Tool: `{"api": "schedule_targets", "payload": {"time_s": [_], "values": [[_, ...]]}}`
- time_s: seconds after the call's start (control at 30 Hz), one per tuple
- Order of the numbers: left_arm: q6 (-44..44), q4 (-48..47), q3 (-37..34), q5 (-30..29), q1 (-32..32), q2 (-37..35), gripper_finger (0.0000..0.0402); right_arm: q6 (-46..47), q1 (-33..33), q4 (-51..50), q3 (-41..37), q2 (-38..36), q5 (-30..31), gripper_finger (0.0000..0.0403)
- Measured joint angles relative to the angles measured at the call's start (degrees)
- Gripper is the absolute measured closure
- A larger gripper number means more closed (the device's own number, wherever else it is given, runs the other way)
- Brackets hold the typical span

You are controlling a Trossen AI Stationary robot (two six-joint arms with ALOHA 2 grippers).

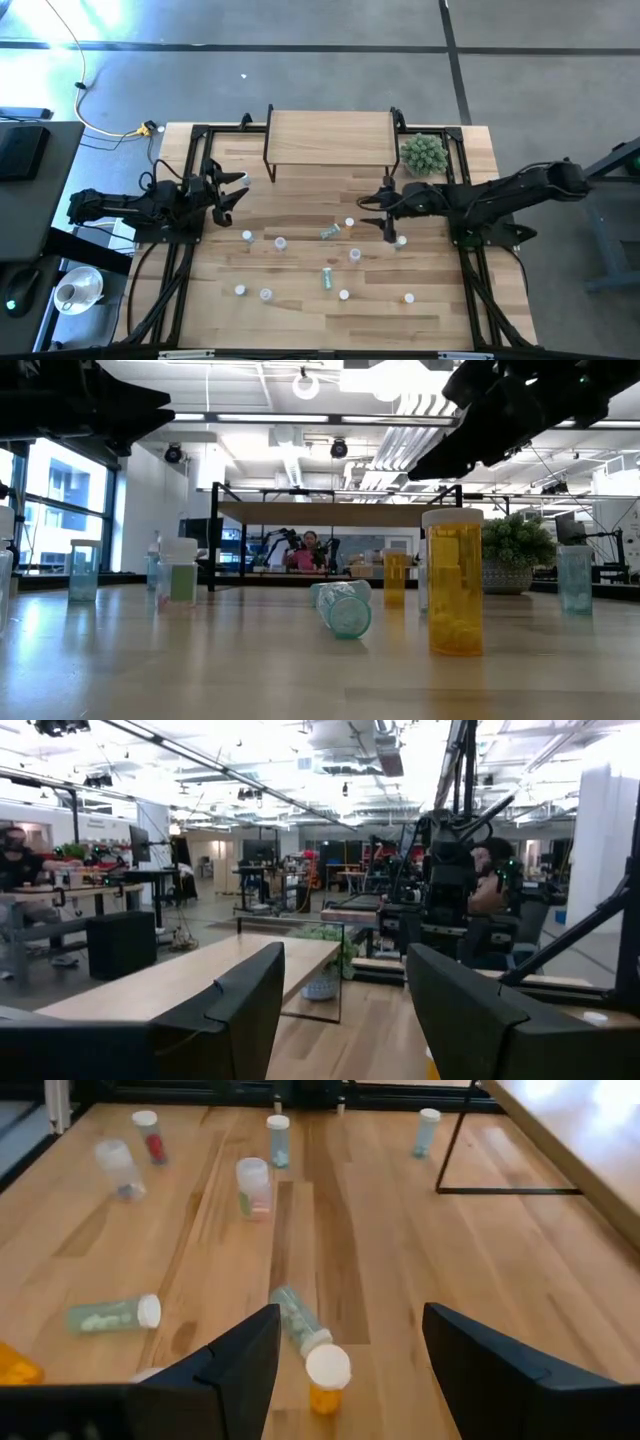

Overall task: Pick and place medicine bottles onto shelf by color
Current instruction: Put the top orange pill bottle on the shelf

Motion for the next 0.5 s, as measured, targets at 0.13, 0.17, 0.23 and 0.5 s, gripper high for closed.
{"api": "schedule_targets", "payload": {"time_s": [0.13, 0.17, 0.23, 0.5], "values": [[-1.3, 0.0, 0.0, 0.0, 0.0, 0.0, 0.0202, 0.0, -1.2, 2.3, 0.0, 4.4, -2.4, 0.0167], [-1.3, 0.0, 0.0, 0.0, 0.0, 0.0, 0.0202, -0.1, -1.5, 2.7, 0.0, 5.6, -3.2, 0.0167], [-1.3, 0.0, 0.0, 0.0, 0.0, 0.0, 0.0202, -0.1, -2.2, 4.2, 0.0, 8.2, -5.2, 0.0167], [2.3, 0.2, 0.0, 0.0, 0.0, 0.0, 0.0202, 0.1, -4.1, 11.0, 0.0, 15.8, -9.0, 0.0167]]}}
